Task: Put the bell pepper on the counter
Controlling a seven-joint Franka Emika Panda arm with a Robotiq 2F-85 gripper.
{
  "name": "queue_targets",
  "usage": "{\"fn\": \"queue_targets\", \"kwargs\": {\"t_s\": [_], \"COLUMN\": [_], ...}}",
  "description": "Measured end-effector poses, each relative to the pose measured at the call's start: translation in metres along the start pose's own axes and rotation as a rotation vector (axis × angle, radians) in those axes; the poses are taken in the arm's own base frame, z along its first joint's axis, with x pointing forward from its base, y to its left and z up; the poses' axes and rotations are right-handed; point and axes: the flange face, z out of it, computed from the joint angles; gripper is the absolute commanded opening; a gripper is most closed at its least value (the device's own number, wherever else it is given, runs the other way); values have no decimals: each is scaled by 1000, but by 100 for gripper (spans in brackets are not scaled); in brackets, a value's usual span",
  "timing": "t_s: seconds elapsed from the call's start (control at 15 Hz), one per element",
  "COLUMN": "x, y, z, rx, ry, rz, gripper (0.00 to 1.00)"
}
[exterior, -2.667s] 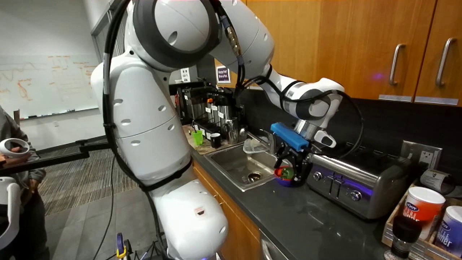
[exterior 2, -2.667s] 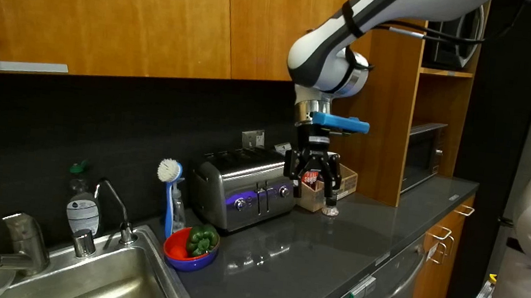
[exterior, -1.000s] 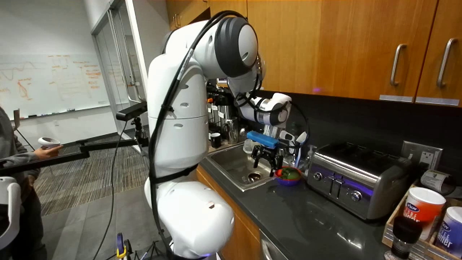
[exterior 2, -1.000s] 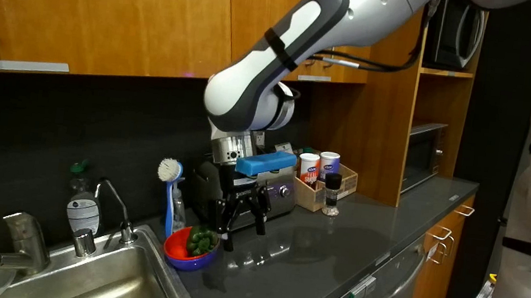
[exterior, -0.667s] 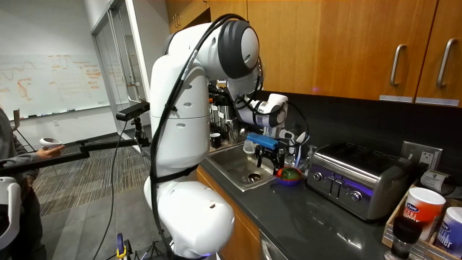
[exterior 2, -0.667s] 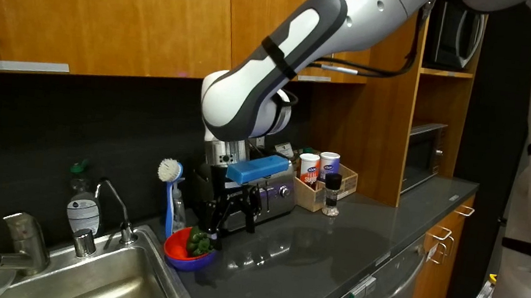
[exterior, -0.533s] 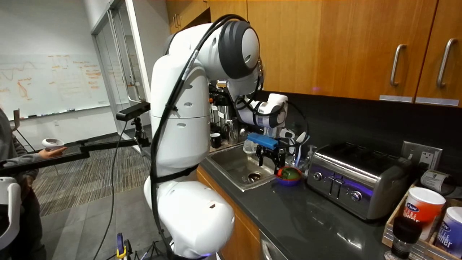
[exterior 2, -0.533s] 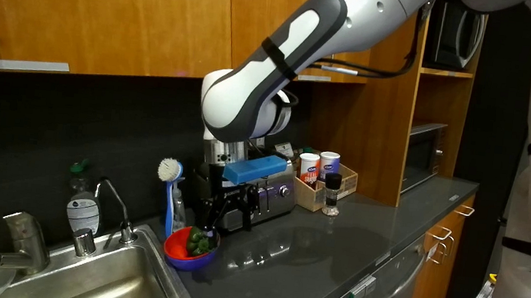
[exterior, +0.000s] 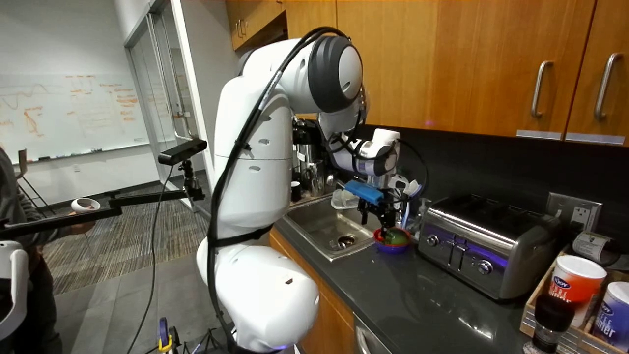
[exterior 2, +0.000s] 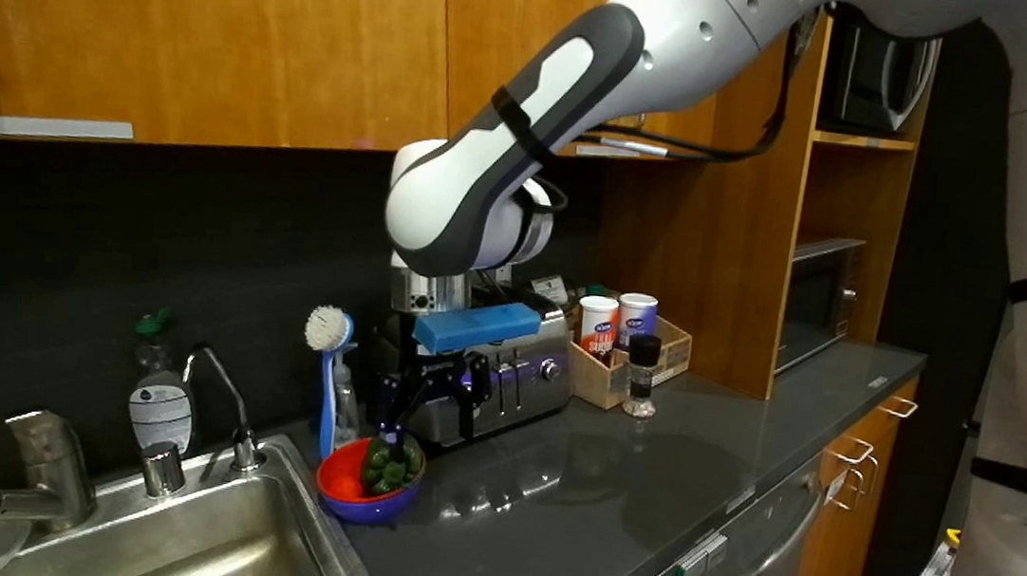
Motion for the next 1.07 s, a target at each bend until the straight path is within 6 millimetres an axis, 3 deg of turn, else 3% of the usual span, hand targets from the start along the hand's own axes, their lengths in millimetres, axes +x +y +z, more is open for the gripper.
{"fn": "queue_targets", "kwargs": {"t_s": [0.47, 1.07], "x": [28, 50], "y": [-3, -12], "z": [28, 15], "rx": [15, 52], "ry": [-5, 117], "rz": [83, 145], "gripper": [100, 100]}}
